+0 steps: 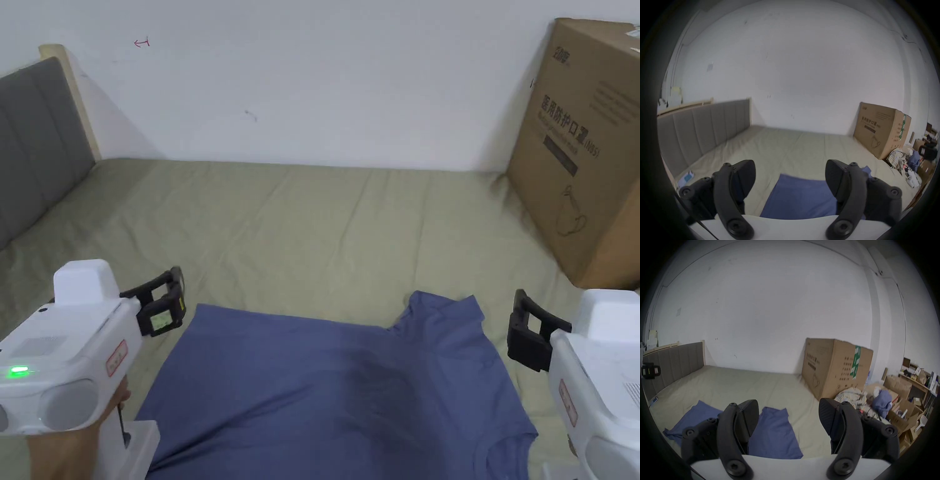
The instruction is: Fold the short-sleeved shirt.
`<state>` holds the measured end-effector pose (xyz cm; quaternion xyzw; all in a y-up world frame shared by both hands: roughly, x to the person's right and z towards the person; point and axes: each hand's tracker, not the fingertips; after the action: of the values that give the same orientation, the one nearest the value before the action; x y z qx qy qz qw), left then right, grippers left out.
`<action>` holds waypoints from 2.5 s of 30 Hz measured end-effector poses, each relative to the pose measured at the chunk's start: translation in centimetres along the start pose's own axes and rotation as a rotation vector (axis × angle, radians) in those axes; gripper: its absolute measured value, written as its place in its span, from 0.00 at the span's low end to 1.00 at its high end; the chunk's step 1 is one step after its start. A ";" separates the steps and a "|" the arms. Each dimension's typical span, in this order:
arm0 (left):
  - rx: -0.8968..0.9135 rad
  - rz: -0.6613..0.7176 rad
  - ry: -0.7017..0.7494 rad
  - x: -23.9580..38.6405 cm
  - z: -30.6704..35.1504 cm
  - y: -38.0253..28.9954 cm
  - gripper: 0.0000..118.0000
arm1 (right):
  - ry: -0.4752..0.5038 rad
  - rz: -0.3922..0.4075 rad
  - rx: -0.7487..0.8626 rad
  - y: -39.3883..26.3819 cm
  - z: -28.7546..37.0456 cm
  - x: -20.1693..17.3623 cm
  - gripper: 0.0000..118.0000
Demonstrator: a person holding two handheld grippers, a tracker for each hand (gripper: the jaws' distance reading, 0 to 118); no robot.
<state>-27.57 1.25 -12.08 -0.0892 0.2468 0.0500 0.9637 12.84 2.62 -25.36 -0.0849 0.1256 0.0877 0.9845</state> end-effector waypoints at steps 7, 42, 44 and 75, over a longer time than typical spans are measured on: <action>0.039 -0.088 -0.069 2.5 0.1 -0.5 0.00 | 0.021 0.009 0.049 0.2 0.1 -0.6 0.00; -0.933 -0.074 -0.085 -0.8 -39.9 -15.9 0.36 | 0.010 -0.005 -0.253 -7.7 -20.6 -0.8 0.00; -0.915 -0.089 -0.061 -0.3 -39.5 -15.6 0.21 | 0.005 -0.035 -0.282 -8.4 -21.3 -0.1 0.00; -0.647 0.031 -0.144 -2.6 -26.6 -7.6 0.00 | 0.158 -0.001 -0.664 -14.8 -31.8 0.6 0.00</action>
<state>-41.19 -11.57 -32.63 -0.3833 0.1508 0.1464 0.8994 8.86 -17.62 -53.70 -0.4072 0.1660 0.1165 0.8905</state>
